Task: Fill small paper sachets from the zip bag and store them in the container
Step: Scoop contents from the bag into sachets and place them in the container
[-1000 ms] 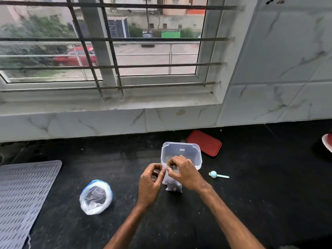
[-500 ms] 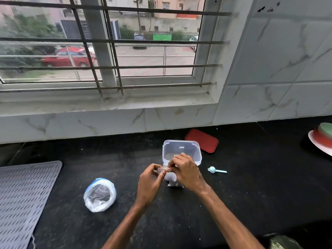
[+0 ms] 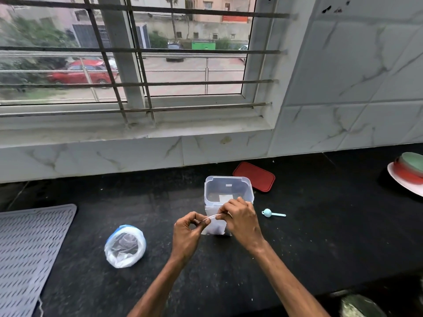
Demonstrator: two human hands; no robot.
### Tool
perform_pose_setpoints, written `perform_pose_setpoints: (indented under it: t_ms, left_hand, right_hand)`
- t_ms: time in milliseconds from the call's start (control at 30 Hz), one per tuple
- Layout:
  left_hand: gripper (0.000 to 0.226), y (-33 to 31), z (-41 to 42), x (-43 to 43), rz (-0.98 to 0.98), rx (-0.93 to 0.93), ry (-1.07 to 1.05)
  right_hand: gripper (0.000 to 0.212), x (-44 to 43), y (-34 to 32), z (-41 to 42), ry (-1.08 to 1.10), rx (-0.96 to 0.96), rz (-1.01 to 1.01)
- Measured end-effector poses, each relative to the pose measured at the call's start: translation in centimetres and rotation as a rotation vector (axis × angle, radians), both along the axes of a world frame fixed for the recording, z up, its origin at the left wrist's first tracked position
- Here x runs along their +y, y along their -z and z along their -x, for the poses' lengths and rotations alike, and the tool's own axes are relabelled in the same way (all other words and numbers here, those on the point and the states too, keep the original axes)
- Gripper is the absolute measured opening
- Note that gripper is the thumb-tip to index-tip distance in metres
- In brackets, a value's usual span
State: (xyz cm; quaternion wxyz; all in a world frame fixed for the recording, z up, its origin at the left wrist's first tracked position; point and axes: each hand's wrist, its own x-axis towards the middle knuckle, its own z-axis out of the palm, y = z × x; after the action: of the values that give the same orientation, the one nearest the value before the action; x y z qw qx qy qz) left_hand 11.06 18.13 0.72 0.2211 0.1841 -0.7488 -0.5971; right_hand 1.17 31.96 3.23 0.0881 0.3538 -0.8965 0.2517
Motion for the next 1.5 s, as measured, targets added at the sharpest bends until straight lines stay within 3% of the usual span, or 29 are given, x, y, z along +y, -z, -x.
perform_pose_setpoints:
  t_ms: [100,400,533,667,733,867,967,1067,1133,1300,1367,1433,1500]
  left_hand:
    - [0.012,0.0,0.2,0.3,-0.049,-0.004,-0.027]
    - [0.008,0.3,1.3,1.8,0.026,-0.056,0.012]
    - [0.009,-0.1,2.5,1.6,0.048,-0.038,-0.009]
    - [0.013,-1.8,5.0,0.4,0.100,0.029,-0.027]
    - [0.024,-2.3,6.0,-0.8,0.091,0.049,-0.077]
    - [0.020,-0.7,6.6,-2.4,0.011,-0.051,-0.232]
    - [0.034,2.3,6.6,-1.7,-0.007,-0.158,-0.256]
    - [0.056,4.8,6.8,-0.9,0.005,-0.249,-0.266]
    - [0.062,5.9,7.3,-0.7,0.038,-0.309,-0.260]
    - [0.060,7.0,8.5,-0.4,0.029,-0.392,-0.300]
    - [0.060,7.2,8.8,-0.3,-0.002,-0.408,-0.311]
    - [0.060,7.4,9.1,-0.3,-0.029,-0.431,-0.310]
    - [0.053,7.8,9.0,-0.1,-0.010,-0.464,-0.303]
  right_hand:
    - [0.013,1.0,0.6,0.4,-0.061,-0.071,0.012]
    - [0.012,3.0,0.7,1.8,-0.010,-0.027,-0.022]
    - [0.006,3.3,-1.1,2.7,-0.152,0.023,-0.089]
    - [0.008,2.7,-3.5,5.7,-0.139,-0.019,-0.035]
    - [0.008,2.2,-4.2,8.3,-0.130,-0.020,-0.008]
    - [0.007,0.6,-4.2,13.1,-0.127,-0.010,0.015]
    - [0.008,-1.4,-1.8,14.8,-0.178,0.068,-0.091]
    - [0.023,-3.4,1.2,14.5,-0.280,0.098,-0.465]
    - [0.034,-4.1,3.3,14.9,-0.376,-0.064,-0.602]
    - [0.033,-5.3,5.0,17.3,-0.462,-0.378,-0.735]
    - [0.045,-5.3,4.6,17.6,-0.463,-0.422,-0.695]
    - [0.050,-4.7,4.0,17.3,-0.425,-0.406,-0.517]
    - [0.036,-3.4,3.1,15.8,-0.355,-0.357,-0.251]
